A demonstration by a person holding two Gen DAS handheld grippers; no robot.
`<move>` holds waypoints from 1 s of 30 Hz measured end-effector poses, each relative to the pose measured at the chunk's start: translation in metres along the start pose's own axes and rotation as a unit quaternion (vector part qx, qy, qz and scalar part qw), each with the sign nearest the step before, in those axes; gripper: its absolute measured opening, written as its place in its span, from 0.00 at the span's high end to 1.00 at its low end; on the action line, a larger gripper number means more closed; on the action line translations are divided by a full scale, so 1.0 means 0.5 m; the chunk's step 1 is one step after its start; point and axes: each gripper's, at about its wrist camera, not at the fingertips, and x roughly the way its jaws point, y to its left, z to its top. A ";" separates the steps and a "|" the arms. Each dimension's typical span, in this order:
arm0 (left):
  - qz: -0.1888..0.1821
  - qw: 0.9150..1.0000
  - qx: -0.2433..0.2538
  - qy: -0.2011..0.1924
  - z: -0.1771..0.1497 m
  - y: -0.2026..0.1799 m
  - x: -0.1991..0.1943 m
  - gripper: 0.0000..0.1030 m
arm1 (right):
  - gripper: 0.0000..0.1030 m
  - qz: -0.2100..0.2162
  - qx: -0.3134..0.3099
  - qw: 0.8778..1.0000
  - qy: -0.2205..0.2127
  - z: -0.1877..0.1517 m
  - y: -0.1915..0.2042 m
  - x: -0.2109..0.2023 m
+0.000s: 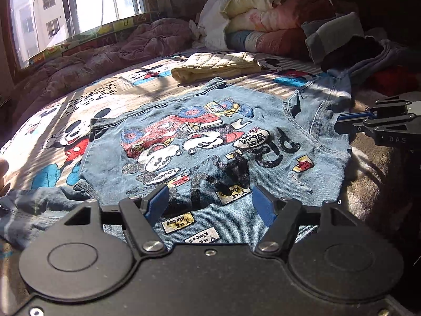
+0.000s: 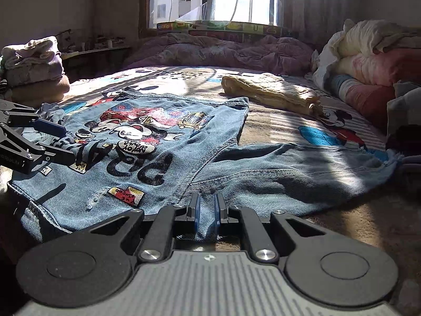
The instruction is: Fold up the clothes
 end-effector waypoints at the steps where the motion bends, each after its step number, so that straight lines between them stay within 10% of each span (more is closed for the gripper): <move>1: 0.004 1.000 0.000 0.007 -0.012 -0.012 -0.004 0.33 | 0.87 0.008 -0.003 1.000 -0.012 -0.002 0.004 -0.011; 4: 0.008 0.998 0.007 0.059 -0.050 -0.045 0.010 0.33 | 0.86 -0.002 -0.041 0.997 0.072 -0.034 0.021 0.028; 10: 0.021 0.998 -0.011 0.053 -0.078 -0.061 -0.003 0.31 | 0.87 0.003 -0.045 0.999 0.005 -0.028 0.061 -0.039; 16: 0.020 0.998 -0.055 0.023 -0.069 -0.043 -0.039 0.25 | 0.83 0.018 -0.020 0.997 0.066 -0.037 0.064 0.000; 23: 0.091 0.990 -0.104 -0.027 -0.078 0.003 -0.061 0.25 | 0.83 0.022 -0.028 0.999 -0.006 -0.029 0.075 -0.046; 26: 0.093 0.986 -0.130 0.048 -0.090 0.029 -0.011 0.22 | 0.81 0.024 -0.040 0.999 -0.016 -0.032 0.083 -0.034; 30: 0.076 0.983 -0.165 0.034 -0.093 0.047 -0.018 0.20 | 0.76 0.013 -0.030 0.998 0.049 -0.041 0.076 -0.001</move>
